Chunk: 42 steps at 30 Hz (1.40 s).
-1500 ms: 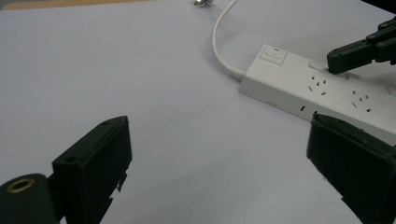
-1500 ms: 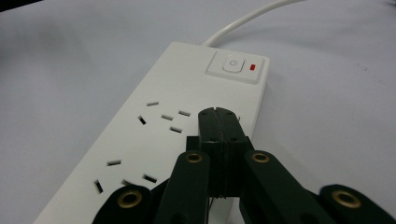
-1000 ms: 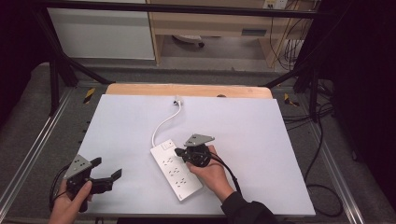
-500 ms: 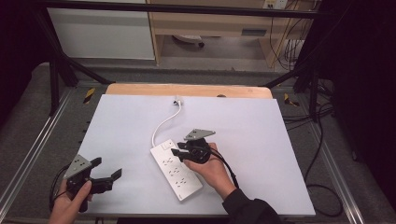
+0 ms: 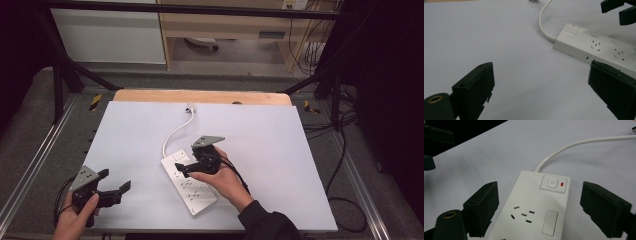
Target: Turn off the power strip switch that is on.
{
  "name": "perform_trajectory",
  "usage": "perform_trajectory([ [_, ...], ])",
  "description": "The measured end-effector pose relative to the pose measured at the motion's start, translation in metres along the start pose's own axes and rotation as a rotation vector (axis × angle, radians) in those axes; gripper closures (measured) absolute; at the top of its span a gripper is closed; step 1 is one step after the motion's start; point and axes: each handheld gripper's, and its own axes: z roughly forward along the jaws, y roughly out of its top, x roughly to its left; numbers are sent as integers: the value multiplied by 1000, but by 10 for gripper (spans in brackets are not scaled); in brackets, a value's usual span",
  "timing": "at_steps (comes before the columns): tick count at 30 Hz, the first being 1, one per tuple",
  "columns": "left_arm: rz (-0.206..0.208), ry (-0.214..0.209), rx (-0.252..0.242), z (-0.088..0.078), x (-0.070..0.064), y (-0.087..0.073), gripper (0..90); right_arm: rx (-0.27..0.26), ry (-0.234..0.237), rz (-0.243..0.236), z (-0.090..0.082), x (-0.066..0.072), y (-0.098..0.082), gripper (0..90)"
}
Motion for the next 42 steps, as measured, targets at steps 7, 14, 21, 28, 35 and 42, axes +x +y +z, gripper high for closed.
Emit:
perform_trajectory([
  [7, 2, -3, 0, 1, 0, 0, 67, -27, -34, 6, -9, -5, 5, 69],
  [14, -16, -5, 0, 1, 1, 0, 67, -54, -35, 17, -18, -11, 9, 53],
  [21, -20, -14, 1, 3, 2, 0, 67, -101, -61, 16, -29, -19, 14, 39],
  [28, -36, -15, 10, 5, 4, -1, 67, -145, -95, 18, -37, -28, 19, 27],
  [35, -45, -21, 16, 7, 4, -1, 68, -179, -140, 27, -45, -38, 25, 31],
  [42, -51, -23, 19, 7, 6, -2, 69, -202, -177, 41, -60, -49, 33, 36],
])
